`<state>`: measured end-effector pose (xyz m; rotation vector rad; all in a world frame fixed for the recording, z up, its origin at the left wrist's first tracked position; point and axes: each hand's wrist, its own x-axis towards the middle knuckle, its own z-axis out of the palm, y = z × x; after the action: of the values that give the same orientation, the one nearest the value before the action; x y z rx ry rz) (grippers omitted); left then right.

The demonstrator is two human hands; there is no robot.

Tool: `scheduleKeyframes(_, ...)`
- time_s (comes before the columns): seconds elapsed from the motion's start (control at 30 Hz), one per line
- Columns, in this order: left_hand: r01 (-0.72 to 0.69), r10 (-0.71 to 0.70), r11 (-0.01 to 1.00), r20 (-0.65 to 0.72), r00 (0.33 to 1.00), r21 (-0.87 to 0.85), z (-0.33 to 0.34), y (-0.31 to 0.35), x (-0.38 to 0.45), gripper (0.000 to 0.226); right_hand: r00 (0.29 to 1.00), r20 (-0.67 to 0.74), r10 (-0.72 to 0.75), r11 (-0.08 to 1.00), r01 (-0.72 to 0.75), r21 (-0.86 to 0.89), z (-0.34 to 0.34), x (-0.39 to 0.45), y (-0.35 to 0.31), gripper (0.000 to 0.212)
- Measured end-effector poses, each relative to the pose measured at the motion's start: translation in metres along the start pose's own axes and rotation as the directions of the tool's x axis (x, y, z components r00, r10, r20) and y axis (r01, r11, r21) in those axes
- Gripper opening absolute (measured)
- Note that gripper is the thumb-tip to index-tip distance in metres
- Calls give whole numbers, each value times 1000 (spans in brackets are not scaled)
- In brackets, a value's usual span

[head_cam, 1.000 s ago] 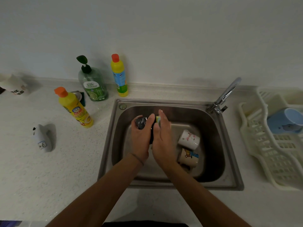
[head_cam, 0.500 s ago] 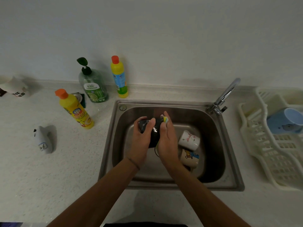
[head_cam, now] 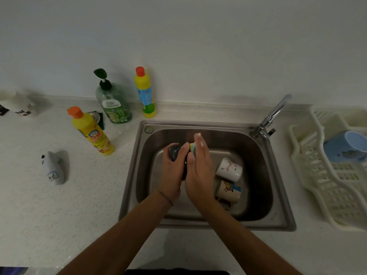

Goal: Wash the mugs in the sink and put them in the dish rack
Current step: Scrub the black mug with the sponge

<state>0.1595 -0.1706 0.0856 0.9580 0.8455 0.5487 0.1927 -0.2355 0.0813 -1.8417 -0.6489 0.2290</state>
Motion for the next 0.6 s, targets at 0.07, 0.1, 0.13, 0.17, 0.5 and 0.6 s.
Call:
scheduleKeyframes(0.07, 40, -40, 999, -4, 999, -1, 0, -3, -2, 35, 996, 26, 80, 994, -82, 78, -5, 10, 8, 50)
scheduleKeyframes(0.1, 49, -49, 999, 3, 999, -3, 1, -5, -2, 33, 983, 38, 178, 966, -182, 183, -8, 18, 12, 48)
scheduleKeyframes(0.13, 50, -50, 999, 6, 999, -5, 2, -6, -2, 32, 964, 55, 259, 926, -265, 269, -10, 25, 15, 46)
scheduleKeyframes(0.17, 53, -53, 999, 2, 999, -10, 4, -6, -1, 32, 956, 53, 287, 908, -289, 302, -10, 27, 14, 46)
scheduleKeyframes(0.5, 5, -6, 1000, 21, 1000, 26, 7, -4, 1, 36, 972, 7, 236, 943, -230, 239, -11, 22, 19, 51)
scheduleKeyframes(0.6, 23, -24, 1000, 17, 1000, 7, 10, -1, 2, 37, 976, -18, 217, 958, -209, 195, -11, 21, 14, 47)
